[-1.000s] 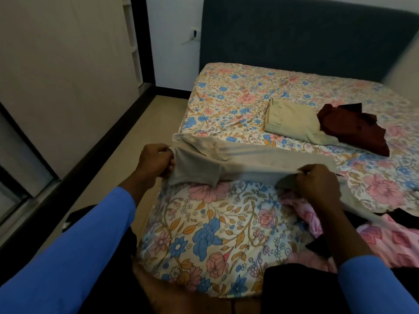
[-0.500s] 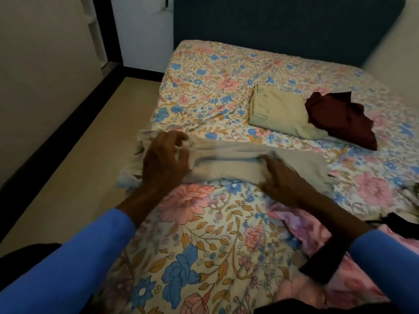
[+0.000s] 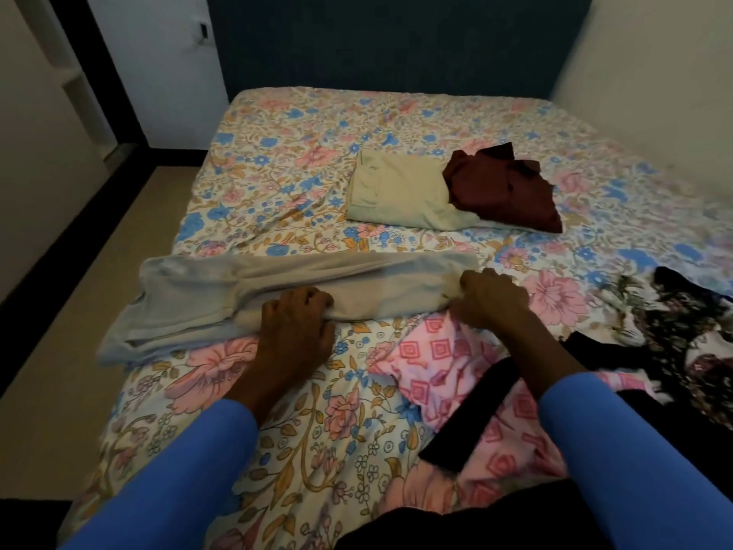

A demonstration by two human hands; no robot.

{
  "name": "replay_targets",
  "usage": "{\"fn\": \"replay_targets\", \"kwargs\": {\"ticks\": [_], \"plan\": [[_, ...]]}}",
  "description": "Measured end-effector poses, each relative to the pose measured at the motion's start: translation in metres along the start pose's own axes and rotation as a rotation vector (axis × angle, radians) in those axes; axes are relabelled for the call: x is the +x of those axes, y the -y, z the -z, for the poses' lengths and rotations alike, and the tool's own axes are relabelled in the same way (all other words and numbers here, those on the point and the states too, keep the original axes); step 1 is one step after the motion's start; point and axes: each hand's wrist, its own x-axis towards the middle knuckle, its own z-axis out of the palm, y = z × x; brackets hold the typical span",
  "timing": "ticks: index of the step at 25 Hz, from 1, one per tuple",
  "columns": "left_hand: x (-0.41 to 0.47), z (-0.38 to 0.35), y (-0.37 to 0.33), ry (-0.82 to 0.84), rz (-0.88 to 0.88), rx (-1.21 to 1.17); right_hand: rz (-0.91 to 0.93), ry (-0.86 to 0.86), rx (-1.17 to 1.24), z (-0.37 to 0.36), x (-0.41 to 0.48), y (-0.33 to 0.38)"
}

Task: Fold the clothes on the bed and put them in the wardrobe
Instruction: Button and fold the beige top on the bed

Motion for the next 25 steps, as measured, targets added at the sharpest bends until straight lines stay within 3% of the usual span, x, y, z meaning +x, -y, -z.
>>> {"fn": "replay_targets", "kwargs": {"ticks": [6, 10, 13, 16, 18, 21, 25], "plan": [[0.014, -0.015, -0.027, -0.067, -0.119, 0.025, -0.183, -0.012, 0.726, -0.005, 0.017, -0.035], [0.023, -0.02, -0.047, -0.045, -0.191, -0.066, -0.216, -0.104, 0.812, -0.001, 0.019, -0.053], [0.055, -0.019, -0.064, -0.06, -0.027, -0.159, -0.247, -0.147, 0.813, 0.005, 0.02, -0.065], [0.098, -0.021, -0.065, 0.104, 0.181, -0.095, -0.24, -0.12, 0.868, -0.009, 0.026, -0.064], [0.114, -0.024, -0.06, 0.178, 0.186, -0.154, -0.212, -0.157, 1.004, -0.018, 0.031, -0.053], [0.117, -0.03, -0.061, 0.182, 0.14, -0.204, -0.065, -0.355, 0.802, -0.02, 0.047, -0.038], [0.111, -0.032, -0.074, 0.168, 0.123, -0.109, 0.151, -0.28, 0.466, -0.013, 0.063, -0.019]]}}
